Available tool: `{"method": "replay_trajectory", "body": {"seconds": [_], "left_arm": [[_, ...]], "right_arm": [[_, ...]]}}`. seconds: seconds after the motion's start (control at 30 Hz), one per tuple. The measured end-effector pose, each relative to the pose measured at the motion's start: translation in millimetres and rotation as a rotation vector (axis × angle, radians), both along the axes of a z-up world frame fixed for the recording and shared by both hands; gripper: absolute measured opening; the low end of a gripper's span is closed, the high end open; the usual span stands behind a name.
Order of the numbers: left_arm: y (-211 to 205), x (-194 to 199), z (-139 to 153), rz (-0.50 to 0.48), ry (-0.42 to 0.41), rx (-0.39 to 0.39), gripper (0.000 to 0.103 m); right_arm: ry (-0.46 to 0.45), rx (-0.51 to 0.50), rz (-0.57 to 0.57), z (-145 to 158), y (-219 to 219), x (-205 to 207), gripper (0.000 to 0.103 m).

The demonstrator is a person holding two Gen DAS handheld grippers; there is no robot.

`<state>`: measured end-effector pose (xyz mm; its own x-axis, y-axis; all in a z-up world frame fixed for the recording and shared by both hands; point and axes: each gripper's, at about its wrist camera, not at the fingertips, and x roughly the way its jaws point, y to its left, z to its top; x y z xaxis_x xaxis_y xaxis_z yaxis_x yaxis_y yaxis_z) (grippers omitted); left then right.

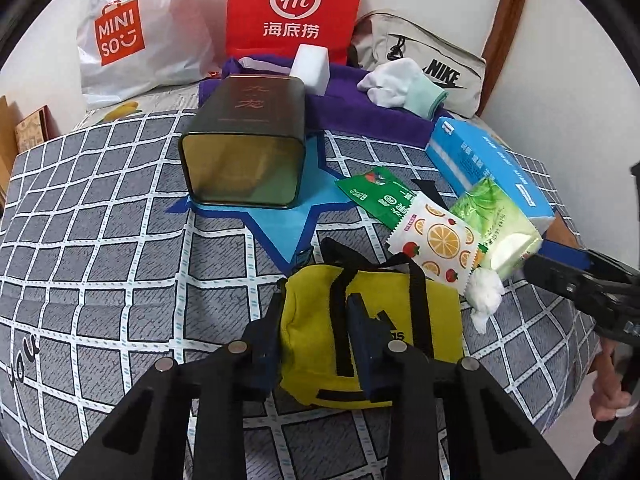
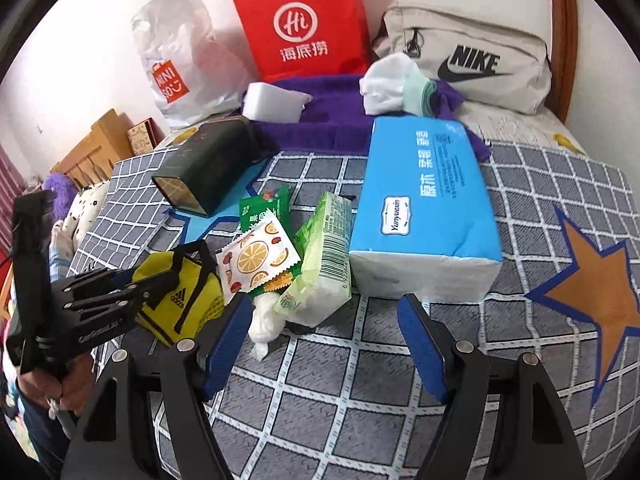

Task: Organize soft objects
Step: 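Grasp the yellow adidas bag with the left tool while the right grasps the green soap bar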

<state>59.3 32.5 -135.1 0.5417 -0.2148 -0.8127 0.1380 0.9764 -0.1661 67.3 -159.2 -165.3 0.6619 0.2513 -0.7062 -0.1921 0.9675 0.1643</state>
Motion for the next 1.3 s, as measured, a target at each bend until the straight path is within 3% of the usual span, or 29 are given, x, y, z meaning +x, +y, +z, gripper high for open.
{"method": "replay_trajectory", "body": {"seconds": [0.17,0.23,0.33,0.4,0.5,0.73,0.97,1.3], "left_arm": [[8.1,-1.4,3.0,0.011,0.012,-0.043,0.028],[9.5,-1.4,1.9,0.009,0.021,-0.039,0.028],[9.8,0.2,-0.4,0.011,0.03,-0.048,0.028],[10.5,1.5,-1.1,0.01,0.035,-0.057,0.028],[10.9,1.4,0.7,0.004,0.034,-0.06,0.028],[12.6,1.4,0.3,0.002,0.036,-0.069,0.029],[12.4,4.0,-2.5,0.003,0.043,-0.074,0.027],[9.2,-8.4,35.2,-0.003,-0.042,-0.008,0.015]], "right_arm": [[0.024,0.036,0.004,-5.8,7.1,12.1,0.074],[0.03,0.029,-0.02,-8.3,9.5,17.8,0.069],[0.05,0.04,-0.031,-12.9,12.0,25.0,0.052],[0.065,0.042,-0.025,-16.5,14.6,27.8,0.024],[0.053,0.033,-0.028,-16.2,16.3,25.3,0.019],[0.006,-0.041,-0.011,-0.5,6.2,-5.3,0.018],[0.025,-0.044,-0.014,-10.4,2.9,-5.2,0.019],[-0.062,-0.038,-0.015,11.9,0.8,-18.6,0.018]]}}
